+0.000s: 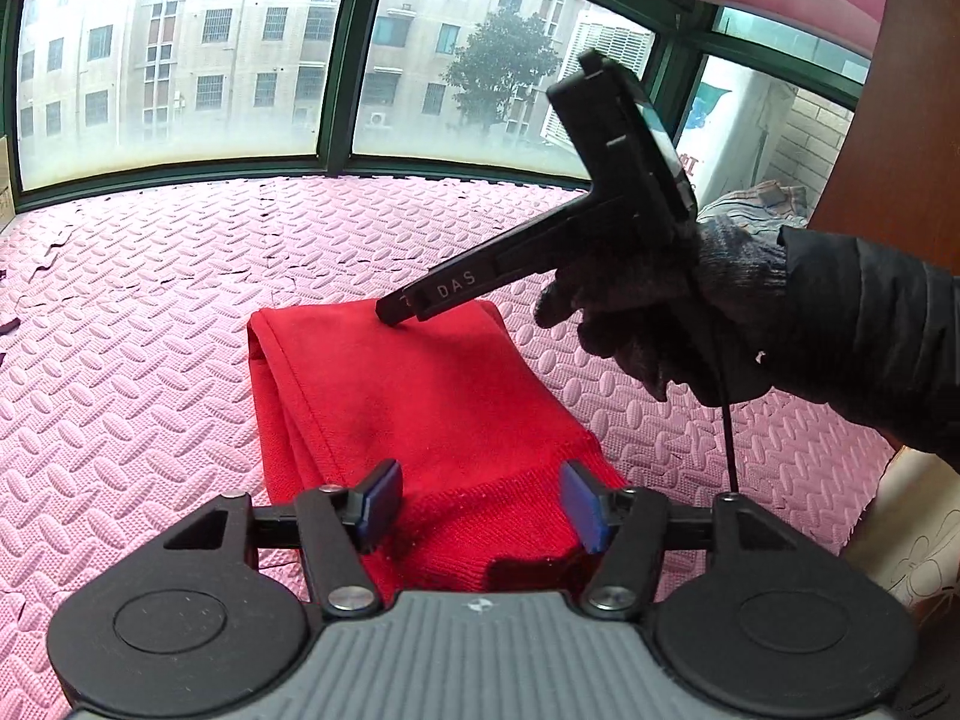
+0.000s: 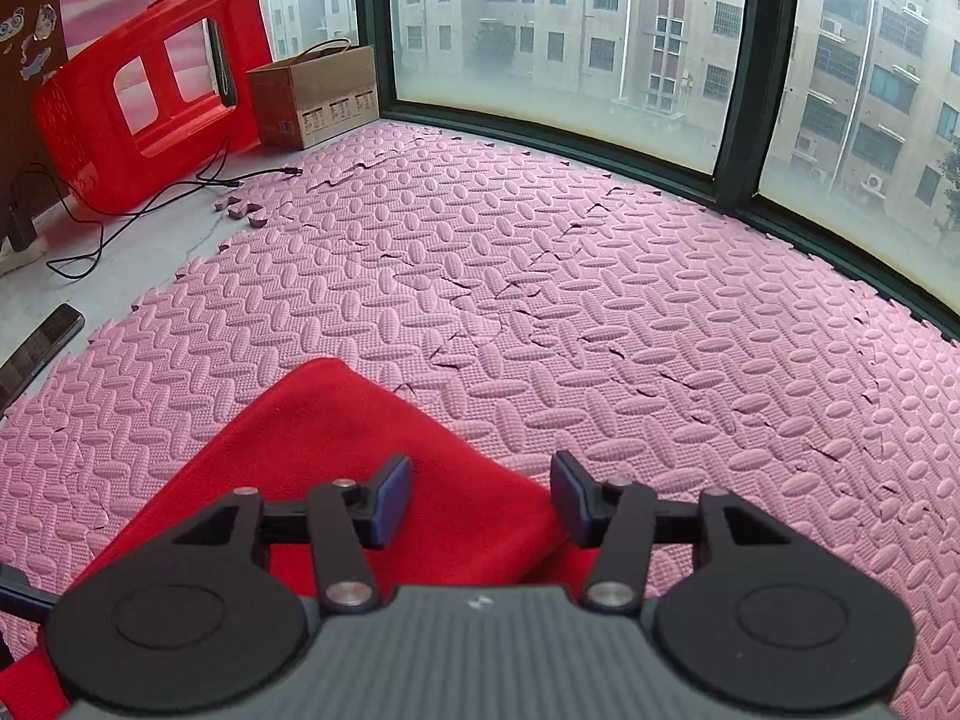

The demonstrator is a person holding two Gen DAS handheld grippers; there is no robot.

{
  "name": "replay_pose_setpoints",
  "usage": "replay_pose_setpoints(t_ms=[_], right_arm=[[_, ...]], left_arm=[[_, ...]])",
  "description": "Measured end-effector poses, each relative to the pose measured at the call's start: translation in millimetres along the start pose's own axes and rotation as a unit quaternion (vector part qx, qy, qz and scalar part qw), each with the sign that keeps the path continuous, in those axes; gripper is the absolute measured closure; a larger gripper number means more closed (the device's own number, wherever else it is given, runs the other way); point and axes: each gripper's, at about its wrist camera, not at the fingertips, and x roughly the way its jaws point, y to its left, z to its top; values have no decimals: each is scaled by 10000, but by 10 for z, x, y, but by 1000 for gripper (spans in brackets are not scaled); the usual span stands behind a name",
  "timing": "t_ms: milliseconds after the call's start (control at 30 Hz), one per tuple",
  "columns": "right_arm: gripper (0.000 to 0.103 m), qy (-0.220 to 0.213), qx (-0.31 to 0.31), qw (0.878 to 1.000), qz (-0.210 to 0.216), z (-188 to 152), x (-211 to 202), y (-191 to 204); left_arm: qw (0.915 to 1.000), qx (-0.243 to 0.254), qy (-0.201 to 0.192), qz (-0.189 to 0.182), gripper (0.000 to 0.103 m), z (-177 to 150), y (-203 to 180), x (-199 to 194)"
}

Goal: Fold clothes

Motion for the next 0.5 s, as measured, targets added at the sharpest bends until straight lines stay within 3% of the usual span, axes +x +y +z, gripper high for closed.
replay_pose_setpoints(t_ms=[333, 500], right_arm=[[42, 60, 21, 10000, -36, -55, 52, -38], [36, 129, 192, 9997, -22, -53, 80, -117]], left_arm=[[9997, 76, -95, 220, 32, -41, -55, -199], [9996, -67, 201, 195, 30, -236, 35, -317]])
